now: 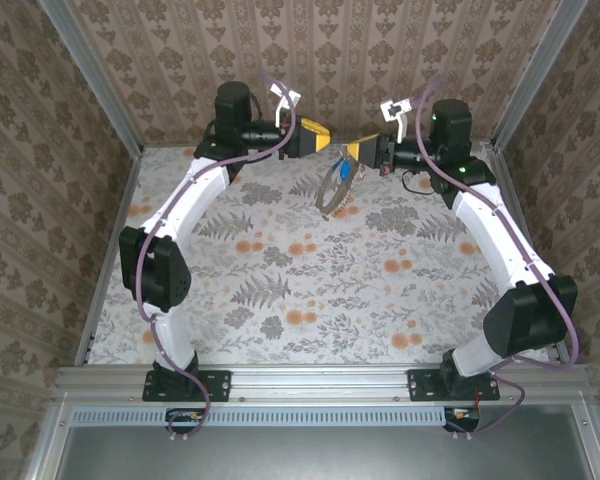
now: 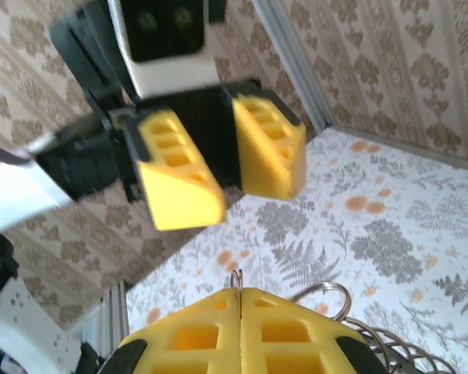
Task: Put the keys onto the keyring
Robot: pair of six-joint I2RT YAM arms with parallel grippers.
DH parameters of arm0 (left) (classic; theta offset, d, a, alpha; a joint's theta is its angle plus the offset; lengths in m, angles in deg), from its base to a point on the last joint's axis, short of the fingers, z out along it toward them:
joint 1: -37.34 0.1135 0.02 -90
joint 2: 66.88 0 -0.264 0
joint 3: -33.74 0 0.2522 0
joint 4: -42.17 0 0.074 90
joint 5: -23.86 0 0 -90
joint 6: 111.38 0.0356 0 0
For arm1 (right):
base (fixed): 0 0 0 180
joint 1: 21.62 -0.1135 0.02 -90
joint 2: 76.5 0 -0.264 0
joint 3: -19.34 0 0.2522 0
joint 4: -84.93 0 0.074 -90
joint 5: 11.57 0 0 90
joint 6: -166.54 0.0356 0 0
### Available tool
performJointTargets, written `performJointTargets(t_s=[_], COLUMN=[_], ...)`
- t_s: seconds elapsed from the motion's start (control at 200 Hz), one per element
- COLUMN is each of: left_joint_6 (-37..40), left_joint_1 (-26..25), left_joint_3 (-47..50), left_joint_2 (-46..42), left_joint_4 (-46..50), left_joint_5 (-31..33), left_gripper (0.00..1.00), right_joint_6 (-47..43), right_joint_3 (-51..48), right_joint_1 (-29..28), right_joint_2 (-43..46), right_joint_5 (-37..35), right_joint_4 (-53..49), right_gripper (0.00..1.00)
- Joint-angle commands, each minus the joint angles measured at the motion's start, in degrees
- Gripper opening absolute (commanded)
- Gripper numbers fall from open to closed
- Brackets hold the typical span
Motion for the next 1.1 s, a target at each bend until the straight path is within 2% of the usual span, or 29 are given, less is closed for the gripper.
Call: performJointTargets(t_s=[0.0, 0.325, 0.345, 0.48, 1.095], left_joint_6=[13.42, 19.58, 19.85, 21.45, 23.41], left_joint_1=[-0.60, -0.61, -2.25, -2.42, -4.25], left_joint_3=[-5.33, -9.01, -9.03, -9.44, -10.77], left_joint_2=[0.15, 3.11, 3.29, 4.29, 7.18], left_joint_4=[17.25, 26.79, 27.11, 29.18, 32.20], left_joint_5=[-5.18, -7.11, -7.11, -7.24, -7.94], left_gripper=[0.36, 0.30, 0.30, 0.29, 0.27], right_joint_6=[-10.34, -18.00, -18.43, -20.73, -21.59], right_joint_3=[4.13, 9.98, 10.26, 11.96, 12.81], right_joint_1=[0.07, 0.08, 0.02, -0.02, -0.37], right_joint_2=[-2.17, -6.33, -6.47, -7.23, -8.48], right_joint_5=[4.10, 3.80, 3.70, 3.27, 2.81], right_joint_4=[-12.82, -24.91, -25.51, -29.16, -29.80], right_gripper=[0.00, 0.00, 0.00, 0.00, 0.00])
